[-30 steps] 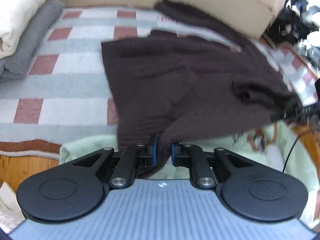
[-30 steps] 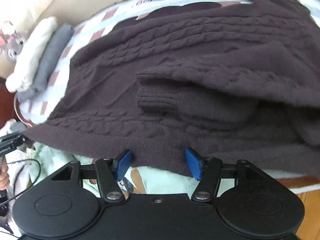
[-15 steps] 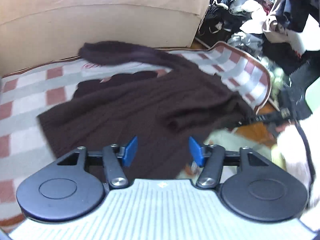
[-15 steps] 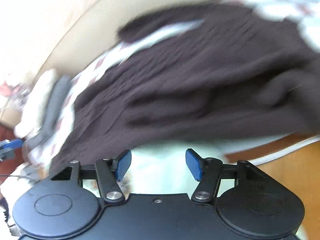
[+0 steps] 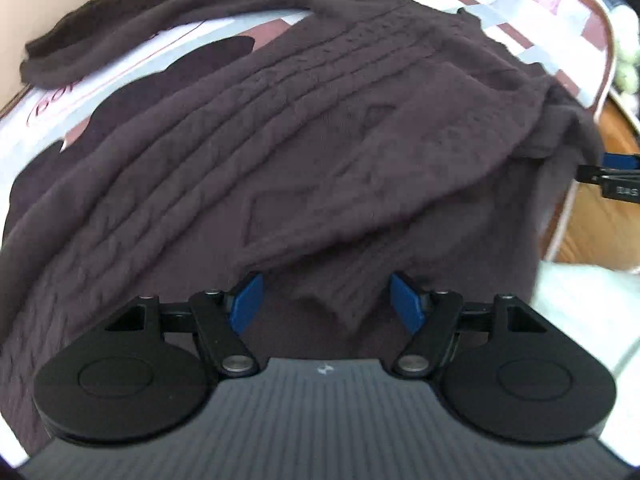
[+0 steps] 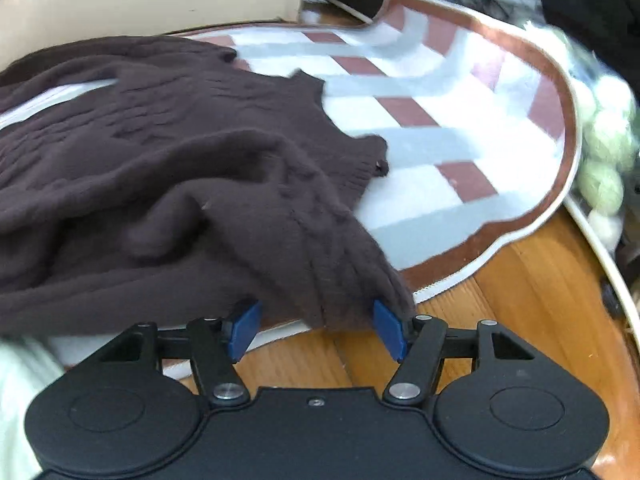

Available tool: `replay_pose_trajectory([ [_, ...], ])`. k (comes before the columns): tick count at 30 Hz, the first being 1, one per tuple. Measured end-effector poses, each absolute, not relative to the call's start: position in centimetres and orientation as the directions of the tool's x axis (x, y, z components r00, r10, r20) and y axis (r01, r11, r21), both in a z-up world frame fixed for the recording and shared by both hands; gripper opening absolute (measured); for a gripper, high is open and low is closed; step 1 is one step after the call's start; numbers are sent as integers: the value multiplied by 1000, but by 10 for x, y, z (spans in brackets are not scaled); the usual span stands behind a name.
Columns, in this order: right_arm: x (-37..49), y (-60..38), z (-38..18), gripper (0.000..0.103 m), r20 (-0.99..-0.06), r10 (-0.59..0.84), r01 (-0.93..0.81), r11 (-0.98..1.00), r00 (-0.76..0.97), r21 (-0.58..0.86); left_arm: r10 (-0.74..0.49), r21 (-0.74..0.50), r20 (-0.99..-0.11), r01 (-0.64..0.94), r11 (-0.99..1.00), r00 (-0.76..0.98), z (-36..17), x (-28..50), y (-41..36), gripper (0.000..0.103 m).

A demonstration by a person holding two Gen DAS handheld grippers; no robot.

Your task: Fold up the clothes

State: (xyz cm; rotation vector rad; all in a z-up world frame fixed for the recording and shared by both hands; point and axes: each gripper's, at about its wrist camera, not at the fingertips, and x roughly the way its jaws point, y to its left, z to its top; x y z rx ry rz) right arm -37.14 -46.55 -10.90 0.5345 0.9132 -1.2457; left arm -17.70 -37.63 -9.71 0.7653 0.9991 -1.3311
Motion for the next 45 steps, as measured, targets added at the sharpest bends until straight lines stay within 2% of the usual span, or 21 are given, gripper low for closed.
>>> replay_pose_trajectory([
  [2,-374,-464,-108,65,-800,-595,945,301,82,-128,-435,-95,-899,991,99,-42,-101,-180,-386,71],
  [3,-376,-463,-105,57,-784,-615,944,303,86,-134,-456,-102,-889,991,90,-50,-103,-180,-387,63],
  [4,-379,-462,-101,42,-767,-636,943,301,87,-142,-486,-107,-873,991,82,-54,-103,-180,-387,48],
  [5,-382,-461,-97,36,-749,-656,943,298,89,-149,-514,-111,-856,992,66,-61,-100,-180,-387,8],
  [6,-387,-464,-94,32,-752,-650,945,301,106,-127,-530,-120,-845,991,54,-73,-96,-178,-389,8],
  [7,-392,-469,-91,26,-760,-637,948,305,129,-95,-552,-126,-830,990,56,-75,-89,-176,-388,8],
  [8,-397,-474,-90,25,-766,-627,951,301,142,-70,-582,-113,-812,991,67,-54,-80,-173,-387,8],
  [12,-406,-492,-92,23,-779,-606,956,290,159,-30,-674,-87,-738,988,131,25,-46,-158,-384,8],
  [15,-403,-503,-92,23,-778,-606,950,311,164,-42,-721,-117,-688,966,230,88,-28,-133,-377,8],
  [16,-400,-507,-91,24,-786,-595,946,322,167,-43,-723,-105,-677,955,278,136,-23,-125,-375,8],
  [19,-385,-511,-97,38,-829,-531,925,377,175,-46,-681,-9,-637,880,476,361,-19,-106,-364,10],
  [20,-379,-508,-101,38,-833,-530,914,397,156,-81,-659,-16,-656,866,500,368,-25,-100,-363,13],
  [21,-372,-505,-104,38,-834,-536,901,415,131,-125,-637,-24,-675,852,522,372,-30,-95,-361,22],
  [23,-359,-497,-104,42,-821,-566,875,431,72,-221,-599,-61,-732,843,534,326,-45,-90,-357,29],
  [24,-355,-494,-102,44,-812,-581,868,428,51,-252,-591,-78,-746,841,535,306,-50,-91,-353,36],
  [26,-353,-488,-92,44,-805,-590,884,407,60,-232,-578,-110,-772,841,529,263,-58,-101,-345,51],
  [32,-349,-478,-72,48,-796,-577,930,364,183,-50,-638,-315,-770,874,370,-8,-77,-144,-312,52],
  [34,-345,-479,-76,62,-800,-561,935,355,215,2,-652,-379,-750,879,289,-109,-82,-160,-305,52],
  [37,-339,-482,-82,64,-802,-536,937,339,263,81,-637,-391,-743,906,162,-207,-87,-187,-294,52],
  [41,-330,-485,-90,64,-799,-504,932,313,327,184,-605,-328,-766,941,77,-218,-96,-205,-278,53],
  [45,-323,-496,-110,66,-834,-483,956,239,268,169,-603,-342,-767,934,101,-216,-98,-204,-270,63],
])
